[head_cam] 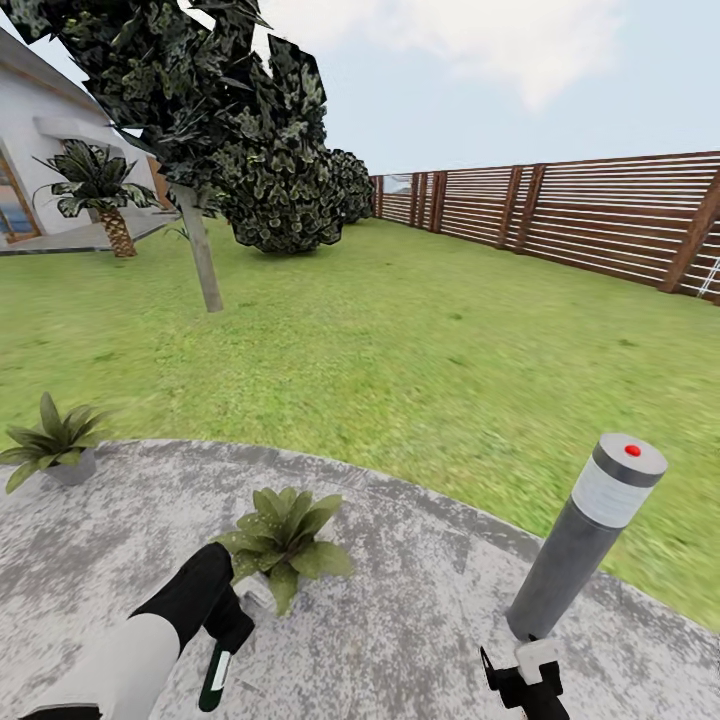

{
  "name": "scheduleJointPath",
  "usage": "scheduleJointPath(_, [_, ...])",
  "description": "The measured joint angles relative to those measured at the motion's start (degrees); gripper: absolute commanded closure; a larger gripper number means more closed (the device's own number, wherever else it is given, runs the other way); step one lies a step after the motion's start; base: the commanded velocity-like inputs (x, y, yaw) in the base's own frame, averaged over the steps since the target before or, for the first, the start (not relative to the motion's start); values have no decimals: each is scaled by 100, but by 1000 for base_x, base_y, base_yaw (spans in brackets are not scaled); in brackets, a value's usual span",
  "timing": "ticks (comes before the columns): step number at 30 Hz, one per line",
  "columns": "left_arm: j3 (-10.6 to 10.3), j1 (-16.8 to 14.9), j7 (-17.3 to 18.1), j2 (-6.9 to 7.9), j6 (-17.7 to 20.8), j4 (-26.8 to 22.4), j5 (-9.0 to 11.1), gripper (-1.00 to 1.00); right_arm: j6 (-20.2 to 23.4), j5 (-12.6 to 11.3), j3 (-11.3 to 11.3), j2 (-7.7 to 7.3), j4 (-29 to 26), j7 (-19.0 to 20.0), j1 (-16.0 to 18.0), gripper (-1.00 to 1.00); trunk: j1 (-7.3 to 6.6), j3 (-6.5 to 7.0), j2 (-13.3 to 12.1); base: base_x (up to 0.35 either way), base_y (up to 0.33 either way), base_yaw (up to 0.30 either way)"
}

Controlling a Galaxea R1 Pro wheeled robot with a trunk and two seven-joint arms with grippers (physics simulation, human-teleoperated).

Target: Pick up the pesticide atomizer in the garden and spray insectifuge to fully cover both potted plants in the garden.

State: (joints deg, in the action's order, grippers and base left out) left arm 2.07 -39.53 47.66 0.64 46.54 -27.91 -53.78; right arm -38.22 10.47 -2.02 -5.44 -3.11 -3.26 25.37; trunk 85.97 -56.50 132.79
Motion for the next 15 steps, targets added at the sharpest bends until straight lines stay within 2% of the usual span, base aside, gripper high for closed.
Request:
scheduleJointPath(4, [-6,5,-63,1,2,47,-44,100,2,1,1,1,0,0,0,-100,1,0,0,10,-55,155])
scheduleJointPath(9, [-1,18,-624,2,19,88,22,100,3,0,1,1,0,0,0,-100,1,0,0,1,-5,233])
scheduleJointPath(15, [7,39,-720,-9,6,149,53,100,3,1,0,0,-1,0,0,-100,1,0,0,0,0,33])
